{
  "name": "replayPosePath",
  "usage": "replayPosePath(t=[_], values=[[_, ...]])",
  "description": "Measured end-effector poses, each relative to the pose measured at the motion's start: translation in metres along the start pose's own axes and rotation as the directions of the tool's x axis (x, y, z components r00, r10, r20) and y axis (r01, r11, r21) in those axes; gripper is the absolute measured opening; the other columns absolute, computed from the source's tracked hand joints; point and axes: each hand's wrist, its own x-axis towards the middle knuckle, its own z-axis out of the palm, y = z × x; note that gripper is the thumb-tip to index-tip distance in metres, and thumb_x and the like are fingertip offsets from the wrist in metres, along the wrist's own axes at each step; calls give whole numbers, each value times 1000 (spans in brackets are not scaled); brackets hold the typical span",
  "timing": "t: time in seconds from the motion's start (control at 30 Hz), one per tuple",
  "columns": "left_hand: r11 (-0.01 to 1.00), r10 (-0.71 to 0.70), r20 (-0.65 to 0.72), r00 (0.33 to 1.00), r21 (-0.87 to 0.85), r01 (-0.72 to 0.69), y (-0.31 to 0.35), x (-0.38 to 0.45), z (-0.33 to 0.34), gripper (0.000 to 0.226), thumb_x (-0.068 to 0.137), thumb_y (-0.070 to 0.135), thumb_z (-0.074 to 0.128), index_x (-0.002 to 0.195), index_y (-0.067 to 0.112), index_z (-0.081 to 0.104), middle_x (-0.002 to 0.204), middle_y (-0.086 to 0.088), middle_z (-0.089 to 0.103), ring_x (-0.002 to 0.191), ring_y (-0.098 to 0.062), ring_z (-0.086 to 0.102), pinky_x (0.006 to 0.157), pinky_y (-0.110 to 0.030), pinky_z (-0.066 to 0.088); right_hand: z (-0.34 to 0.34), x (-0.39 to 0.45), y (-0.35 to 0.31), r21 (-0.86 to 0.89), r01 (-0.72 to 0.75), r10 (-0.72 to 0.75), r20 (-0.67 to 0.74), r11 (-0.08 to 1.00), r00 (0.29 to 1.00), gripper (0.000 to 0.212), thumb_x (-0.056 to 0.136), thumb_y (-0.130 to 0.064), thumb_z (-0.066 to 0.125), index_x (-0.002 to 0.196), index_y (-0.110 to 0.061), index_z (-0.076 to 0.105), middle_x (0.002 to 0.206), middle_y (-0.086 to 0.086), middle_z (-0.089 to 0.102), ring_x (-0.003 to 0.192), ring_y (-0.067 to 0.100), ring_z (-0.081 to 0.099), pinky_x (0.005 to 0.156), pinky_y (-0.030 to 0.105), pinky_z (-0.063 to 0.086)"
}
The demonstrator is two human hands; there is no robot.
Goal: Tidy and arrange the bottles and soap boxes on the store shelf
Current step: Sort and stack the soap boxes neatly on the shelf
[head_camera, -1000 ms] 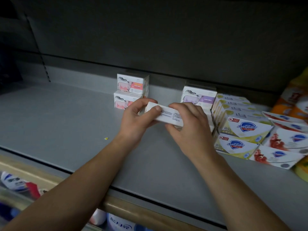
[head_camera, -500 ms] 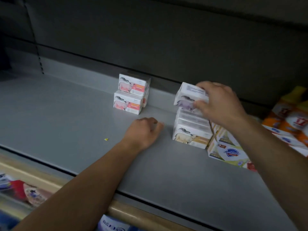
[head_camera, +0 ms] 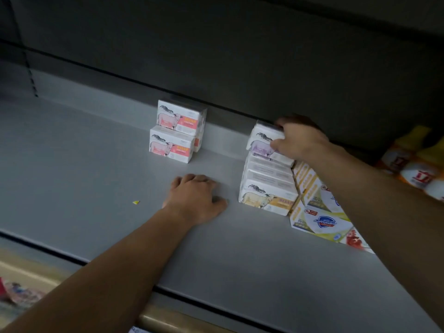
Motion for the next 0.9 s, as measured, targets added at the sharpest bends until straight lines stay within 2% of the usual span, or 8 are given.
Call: replayPosePath(t=[0.13,0.27,0.4,0.57,0.67,0.73,0.8,0.9], values=[[1000,-7,-26,1000,-8,7,0,0,1,60,82,64,40,133,35,50,143,10,46,136,-20,33,112,-38,21,6,-4,1,-41,-39,41,57,998,998,24,83,-29,64,107,-26,62,108,3,63,98,28,60,86,38,53],[1000,-6,-35,999,-23,5,0,0,1,60,81,65,41,133,35,51,143,10,47,136,-20,33,112,-39,21,9,-9,2,-123,-48,49,6,991,999,29,84,-28,67,112,-22,63,110,5,63,102,29,60,83,36,52],[999,-11,-28,1000,-33,11,0,0,1,59,82,63,42,133,36,50,143,10,46,136,-20,32,112,-38,20,10,-13,-3,-91,11,-12,-17,996,1000,28,86,-27,64,113,-19,61,110,8,63,98,32,61,77,34,49],[999,-20,-25,999,-31,20,0,1,-1,59,82,64,43,133,36,51,143,9,46,136,-21,32,112,-39,19,24,-26,-19,-18,52,-53,-54,998,997,50,91,-38,57,134,-13,49,130,14,52,118,37,50,96,42,46],[999,-20,-24,999,-33,20,2,-1,-3,58,82,63,45,133,36,52,143,8,47,136,-22,34,113,-39,20,42,-38,-24,63,-8,10,-36,998,999,68,91,-52,49,146,-16,33,141,9,37,129,33,34,103,49,40],[995,-29,-46,998,-102,24,1,-2,-7,53,82,61,52,128,34,57,136,6,54,130,-21,43,110,-36,28,52,-42,-27,102,-50,57,-69,993,996,72,90,-60,44,148,-20,29,143,5,33,132,30,29,106,50,36],[958,-78,-102,992,-284,46,-2,-2,-14,44,82,52,62,120,30,63,125,5,62,116,-19,55,100,-28,40,60,-43,-31,108,-69,82,-121,992,989,73,90,-63,39,148,-19,29,143,4,33,132,29,29,108,45,31],[867,-199,-221,955,-493,67,-8,-3,-29,35,83,37,68,117,25,66,118,3,66,97,-15,60,85,-21,42,69,-45,-37,117,-81,102,-186,990,977,76,89,-65,38,147,-16,29,144,6,35,133,30,28,112,41,25]])
